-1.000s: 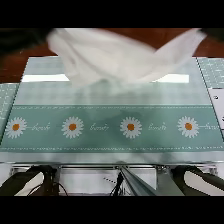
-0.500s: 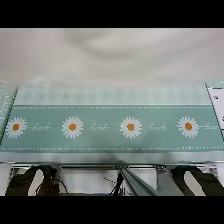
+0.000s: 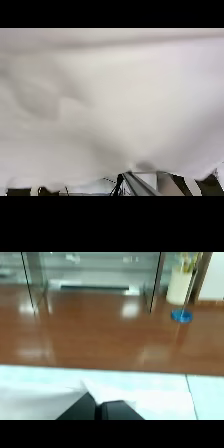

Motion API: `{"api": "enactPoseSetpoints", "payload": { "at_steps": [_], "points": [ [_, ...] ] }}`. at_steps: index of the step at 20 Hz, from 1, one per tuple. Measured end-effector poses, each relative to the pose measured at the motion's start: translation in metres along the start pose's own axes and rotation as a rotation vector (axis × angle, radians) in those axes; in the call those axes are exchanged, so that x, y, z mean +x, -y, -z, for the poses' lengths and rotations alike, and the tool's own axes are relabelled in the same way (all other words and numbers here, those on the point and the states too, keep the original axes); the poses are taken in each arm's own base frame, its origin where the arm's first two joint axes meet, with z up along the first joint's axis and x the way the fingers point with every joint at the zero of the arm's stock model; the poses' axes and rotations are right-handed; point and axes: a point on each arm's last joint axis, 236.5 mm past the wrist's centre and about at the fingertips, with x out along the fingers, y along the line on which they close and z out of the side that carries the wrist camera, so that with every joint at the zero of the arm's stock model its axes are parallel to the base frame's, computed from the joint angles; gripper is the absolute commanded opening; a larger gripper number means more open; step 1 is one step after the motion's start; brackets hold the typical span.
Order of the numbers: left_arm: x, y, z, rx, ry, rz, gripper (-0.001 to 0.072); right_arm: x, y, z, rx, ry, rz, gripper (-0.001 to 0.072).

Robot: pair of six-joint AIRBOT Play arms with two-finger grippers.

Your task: Fold the shirts.

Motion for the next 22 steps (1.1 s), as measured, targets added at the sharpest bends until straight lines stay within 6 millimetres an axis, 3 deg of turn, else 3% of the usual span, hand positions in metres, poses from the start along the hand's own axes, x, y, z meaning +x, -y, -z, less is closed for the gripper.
{"api": "enactPoseSetpoints", "payload": {
  "at_steps": [4, 7, 10, 15, 19, 20, 21, 22],
  "points": [
    [0.068, 0.017, 0.1, -0.158, -0.274, 0.139, 0.0027, 0.058, 0.009, 0.06, 0.062, -0.196, -0.022, 0.0026],
    [0.118, 0.043, 0.183, -0.282, -0.485, 0.294, 0.0027, 0.119, 0.007, 0.121, 0.111, -0.371, -0.089, 0.0026],
    [0.173, 0.059, 0.249, -0.387, -0.618, 0.363, 0.0027, 0.192, 0.018, 0.178, 0.169, -0.5, -0.116, 0.0026],
    [0.266, 0.07, 0.328, -0.475, -0.729, 0.334, 0.0028, 0.322, 0.035, 0.258, 0.339, -0.618, -0.134, 0.0026],
    [0.319, 0.08, 0.37, -0.548, -0.784, 0.317, 0.0027, 0.402, 0.031, 0.297, 0.515, -0.664, -0.19, 0.0027],
    [0.325, 0.083, 0.378, -0.573, -0.797, 0.318, 0.0039, 0.416, 0.027, 0.301, 0.563, -0.668, -0.21, 0.0118],
    [0.332, 0.084, 0.383, -0.593, -0.801, 0.315, 0.0221, 0.428, 0.023, 0.305, 0.621, -0.674, -0.23, 0.0416],
    [0.335, 0.086, 0.387, -0.612, -0.807, 0.317, 0.0613, 0.439, 0.019, 0.304, 0.672, -0.669, -0.253, 0.0636]
  ]
}}
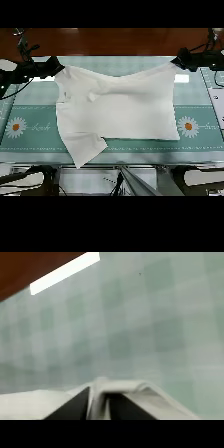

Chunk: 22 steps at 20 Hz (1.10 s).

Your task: Fold the shirts.

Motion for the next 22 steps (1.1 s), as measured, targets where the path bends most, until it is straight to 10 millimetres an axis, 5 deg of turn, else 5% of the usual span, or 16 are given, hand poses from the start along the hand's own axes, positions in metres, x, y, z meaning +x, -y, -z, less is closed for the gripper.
{"api": "enactPoseSetpoints", "payload": {
  "at_steps": [1, 4, 8, 11, 15, 19, 22],
  "points": [
    [0.003, -0.001, 0.001, -0.012, -0.011, 0.006, 0.0704, 0.005, -0.005, -0.005, 0.031, 0.002, -0.035, 0.0629],
    [-0.003, -0.01, 0.007, -0.034, -0.088, 0.023, 0.0704, -0.001, -0.016, -0.017, 0.06, -0.002, -0.107, 0.0628],
    [-0.048, -0.048, 0.032, -0.084, -0.265, 0.013, 0.0704, -0.05, -0.001, -0.012, 0.026, -0.083, -0.091, 0.0628],
    [-0.084, -0.071, 0.07, -0.141, -0.343, 0.003, 0.0704, -0.088, 0.034, 0.021, 0.014, -0.153, 0.068, 0.0628],
    [-0.111, -0.096, 0.144, -0.221, -0.395, -0.019, 0.0704, -0.118, 0.062, 0.095, 0.041, -0.16, 0.19, 0.0628],
    [-0.127, -0.119, 0.206, -0.36, -0.415, -0.04, 0.0702, -0.13, 0.061, 0.171, 0.071, -0.133, 0.173, 0.0628],
    [-0.13, -0.127, 0.23, -0.442, -0.419, -0.057, 0.0702, -0.136, 0.052, 0.203, 0.073, -0.101, 0.14, 0.0628]
  ]
}}
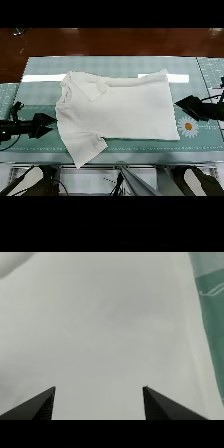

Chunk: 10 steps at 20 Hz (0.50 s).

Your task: Fold the shirts.

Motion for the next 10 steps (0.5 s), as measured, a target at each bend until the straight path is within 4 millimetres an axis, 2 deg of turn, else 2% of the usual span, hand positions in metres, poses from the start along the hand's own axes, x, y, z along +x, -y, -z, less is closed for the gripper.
{"api": "enactPoseSetpoints", "payload": {
  "at_steps": [5, 10],
  "points": [
    [0.011, -0.015, 0.017, -0.065, -0.017, -0.007, 0.0699, -0.004, -0.005, 0.015, -0.008, 0.034, -0.023, 0.0628],
    [0.032, -0.004, 0.029, -0.032, -0.025, 0.042, 0.0698, -0.004, -0.006, 0.016, -0.003, 0.048, -0.027, 0.0628]
  ]
}}
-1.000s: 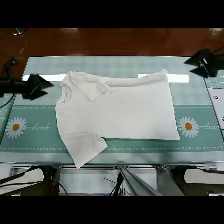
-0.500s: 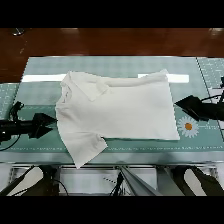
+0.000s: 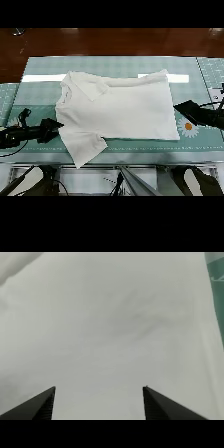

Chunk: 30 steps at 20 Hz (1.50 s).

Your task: Fold the shirts.

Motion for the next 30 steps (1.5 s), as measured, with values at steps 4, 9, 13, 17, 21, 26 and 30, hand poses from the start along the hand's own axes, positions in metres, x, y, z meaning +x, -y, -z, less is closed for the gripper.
{"api": "enactPoseSetpoints", "payload": {
  "at_steps": [4, 9, 13, 17, 21, 26, 30],
  "points": [
    [0.021, 0.005, 0.007, 0.06, -0.024, -0.011, 0.0021, 0.0, 0.001, -0.004, 0.009, 0.02, 0.006, 0.0627],
    [0.028, 0.003, 0.008, 0.109, -0.042, -0.038, 0.0027, -0.01, 0.047, -0.012, -0.011, 0.04, 0.212, 0.0627],
    [0.027, 0.01, 0.007, 0.117, -0.05, -0.018, 0.0027, -0.022, 0.111, 0.006, 0.099, -0.058, 0.436, 0.0628],
    [0.027, 0.013, 0.007, 0.118, -0.053, -0.009, 0.0027, -0.016, 0.132, 0.042, 0.225, -0.257, 0.417, 0.0628],
    [0.025, 0.016, 0.005, 0.115, -0.05, -0.006, 0.0027, -0.008, 0.131, 0.075, 0.277, -0.454, 0.349, 0.0627],
    [0.02, 0.024, -0.005, 0.118, -0.033, 0.0, 0.0027, 0.0, 0.132, 0.094, 0.32, -0.577, 0.302, 0.0627],
    [0.018, 0.027, -0.009, 0.112, -0.024, 0.002, 0.0027, 0.013, 0.128, 0.094, 0.331, -0.593, 0.251, 0.0627]
  ]
}}
